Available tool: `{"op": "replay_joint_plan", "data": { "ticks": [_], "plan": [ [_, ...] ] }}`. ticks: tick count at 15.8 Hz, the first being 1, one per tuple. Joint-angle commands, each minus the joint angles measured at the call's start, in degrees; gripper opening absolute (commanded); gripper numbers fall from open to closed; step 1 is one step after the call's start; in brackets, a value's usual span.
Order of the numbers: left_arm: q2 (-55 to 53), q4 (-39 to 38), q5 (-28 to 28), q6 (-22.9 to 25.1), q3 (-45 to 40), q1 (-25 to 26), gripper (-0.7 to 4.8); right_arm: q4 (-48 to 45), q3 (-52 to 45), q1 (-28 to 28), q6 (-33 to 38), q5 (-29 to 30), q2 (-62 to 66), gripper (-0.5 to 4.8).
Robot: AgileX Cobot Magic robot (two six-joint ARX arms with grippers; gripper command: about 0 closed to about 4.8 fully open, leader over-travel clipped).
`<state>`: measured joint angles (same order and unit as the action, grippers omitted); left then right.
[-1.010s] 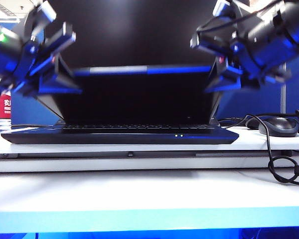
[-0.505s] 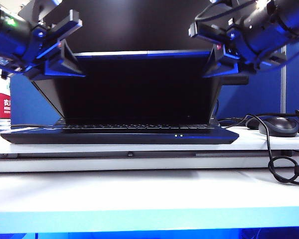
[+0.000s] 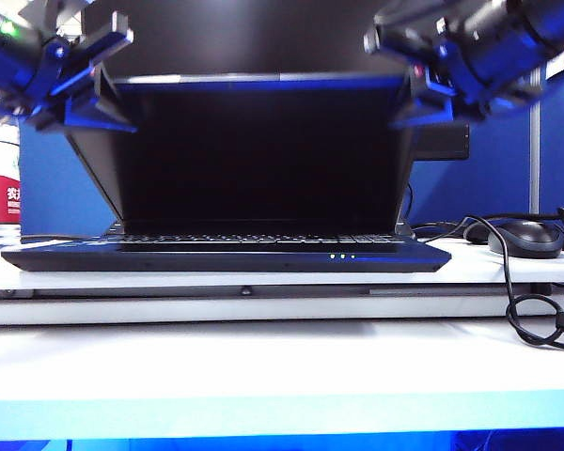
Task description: Open the lid of the black laptop.
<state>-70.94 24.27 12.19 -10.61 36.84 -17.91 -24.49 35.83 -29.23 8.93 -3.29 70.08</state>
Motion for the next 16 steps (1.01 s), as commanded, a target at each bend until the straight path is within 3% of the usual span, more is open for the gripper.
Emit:
{"op": "replay_joint_plan", "data": {
  "ticks": [1,12,16],
  "plan": [
    [0.5,4.9,-0.6,1.4,2.4,0.1,0.24,-3.7,2.8,0.1,-0.6,-0.6,-0.4,-0.01],
    [0.3,4.0,-1.0,4.6,7.3,1.2,0.24,-3.0,6.0,0.1,-1.9,-0.7,-0.4,-0.01],
    [-1.3,4.7,-0.3,4.2,9.4,2.8,0.21,-1.2,11.3,0.2,-3.2,-0.4,2.2,-0.01]
  ]
}}
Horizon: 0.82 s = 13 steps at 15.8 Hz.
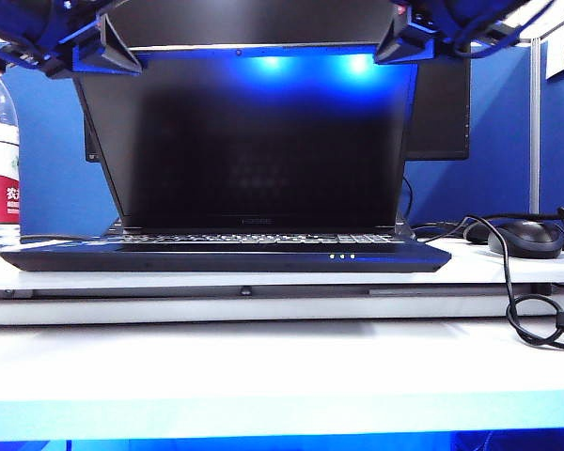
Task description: Open the lid of the black laptop.
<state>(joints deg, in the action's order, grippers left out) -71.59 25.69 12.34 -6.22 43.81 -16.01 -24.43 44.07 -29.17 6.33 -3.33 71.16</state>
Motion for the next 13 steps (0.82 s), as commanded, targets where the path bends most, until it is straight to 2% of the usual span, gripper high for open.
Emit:
{"op": "replay_joint_plan", "data": {
  "ticks": [1,4,13],
  "plan": [
    [-1.2,3.1,-0.5,-0.1,3.5,0.9,0.21,-1.0,4.1,0.2,-0.8,-0.4,1.8,-0.01],
    [-2.8,2.2,0.9,0.2,7.6,1.7,0.21,-1.1,6.4,0.5,-1.9,-0.4,3.4,-0.01],
    [-5.9,1.9,2.3,0.2,12.8,3.1,0.21,-0.6,12.3,2.9,-3.4,-0.3,6.5,-0.01]
  ]
}}
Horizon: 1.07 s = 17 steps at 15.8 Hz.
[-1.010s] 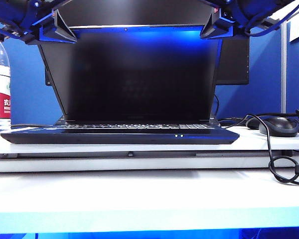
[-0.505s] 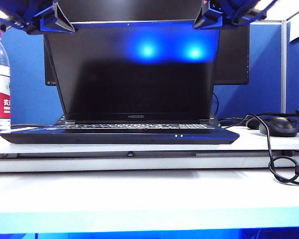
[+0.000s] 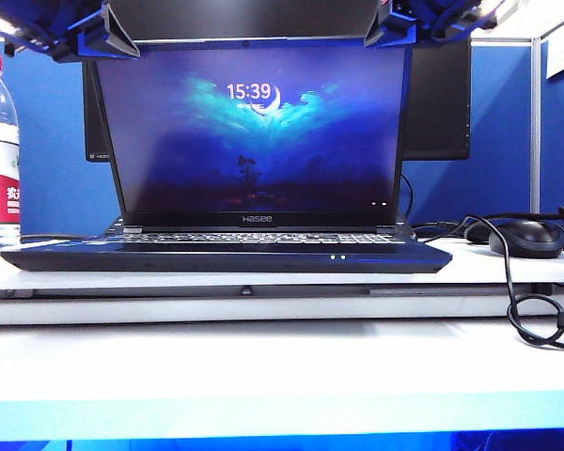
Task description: Open the lid of the black laptop.
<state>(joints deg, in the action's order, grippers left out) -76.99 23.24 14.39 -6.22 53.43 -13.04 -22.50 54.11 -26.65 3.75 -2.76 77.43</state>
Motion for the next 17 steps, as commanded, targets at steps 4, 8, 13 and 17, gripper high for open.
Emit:
{"op": "replay_joint_plan", "data": {
  "ticks": [4,8,13,17],
  "plan": [
    [-5.3,1.9,0.4,0.9,9.9,0.1,0.21,-0.3,7.4,1.3,-3.0,0.0,3.0,-0.01],
    [-7.8,2.1,0.9,1.6,12.0,0.8,0.21,0.0,9.7,1.3,-4.0,0.4,4.8,-0.01],
    [-8.9,2.3,0.9,1.7,12.1,0.8,0.21,2.2,13.3,1.2,-1.8,10.8,4.6,-0.01],
    [-9.9,4.3,0.8,1.5,12.3,0.8,0.21,10.2,13.3,0.8,-2.8,15.8,5.2,-0.01]
  ]
}}
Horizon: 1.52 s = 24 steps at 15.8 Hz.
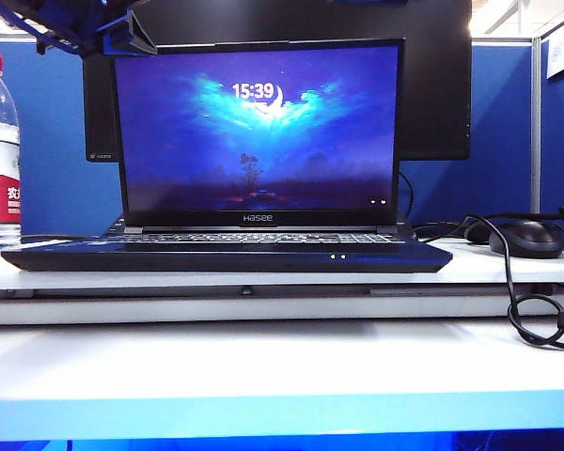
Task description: Open the lid of the black laptop.
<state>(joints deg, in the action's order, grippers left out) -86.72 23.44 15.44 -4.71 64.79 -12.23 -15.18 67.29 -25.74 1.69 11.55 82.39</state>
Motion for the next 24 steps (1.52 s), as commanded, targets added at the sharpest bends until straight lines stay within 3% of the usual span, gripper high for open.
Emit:
{"op": "replay_joint_plan", "data": {
  "ticks": [1,12,24],
  "plan": [
    [-0.3,4.1,-0.2,0.0,1.0,0.0,0.21,3.1,0.1,-0.1,-1.3,1.4,0.6,-0.01],
    [-4.8,3.1,0.1,0.4,5.4,0.0,0.21,-5.8,0.2,0.7,-5.2,-9.5,7.3,-0.01],
    [-5.9,3.2,0.0,3.0,5.8,2.3,0.21,-6.8,6.7,4.1,-5.1,-10.1,12.3,-0.01]
  ]
}}
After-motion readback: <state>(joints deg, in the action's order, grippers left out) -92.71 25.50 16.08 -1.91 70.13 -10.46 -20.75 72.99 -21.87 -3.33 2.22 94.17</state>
